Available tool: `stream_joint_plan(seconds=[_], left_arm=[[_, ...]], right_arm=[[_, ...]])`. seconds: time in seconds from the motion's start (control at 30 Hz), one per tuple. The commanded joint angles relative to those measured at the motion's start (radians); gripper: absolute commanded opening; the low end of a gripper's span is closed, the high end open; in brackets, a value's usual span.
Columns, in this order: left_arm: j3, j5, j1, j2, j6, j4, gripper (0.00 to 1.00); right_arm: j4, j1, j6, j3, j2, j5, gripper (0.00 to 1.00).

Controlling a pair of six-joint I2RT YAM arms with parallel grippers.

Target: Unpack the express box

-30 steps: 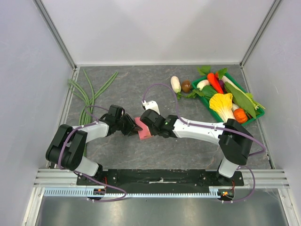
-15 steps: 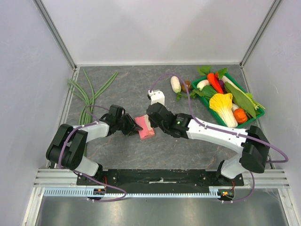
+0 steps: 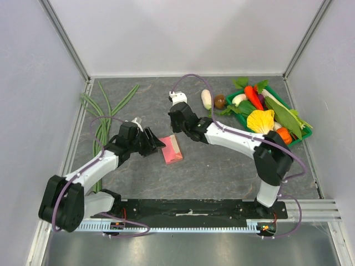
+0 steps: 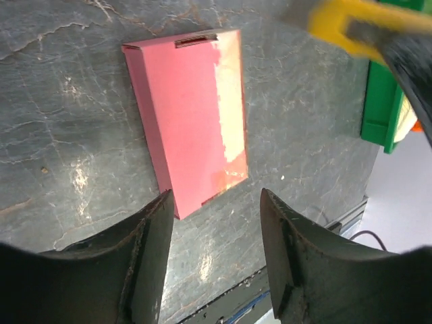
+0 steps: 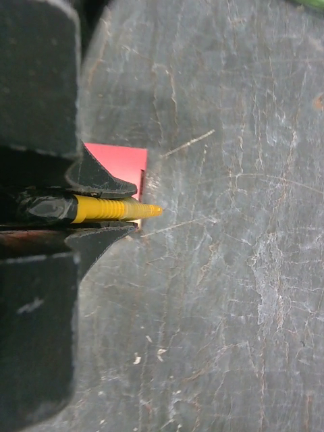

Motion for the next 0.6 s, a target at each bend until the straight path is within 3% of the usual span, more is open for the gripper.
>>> stream_joint_plan(seconds=[0.0, 0.2, 0.4, 0.57], left_arm=[[-0.036, 0.002, -0.014, -0.068, 0.077, -0.100, 0.52], [-0.103, 0.029, -0.136, -0.094, 0.090, -0.072, 0.33], [-0.113, 0.006, -0.210, -0.032, 0.106, -0.052, 0.23], [-0.148, 0.002, -0.255, 0.045, 0.066, 0.050, 0.22]], right_arm=[[0.084, -0.046, -0.045, 0.090, 0.107, -0.115, 0.00], [0.079, -0.077, -0.056, 0.124, 0.178, -0.150, 0.00], [0.077, -0.084, -0.086, 0.112, 0.204, -0.215, 0.00], [0.054, -0.087, -0.108, 0.098, 0.198, -0.222, 0.00]])
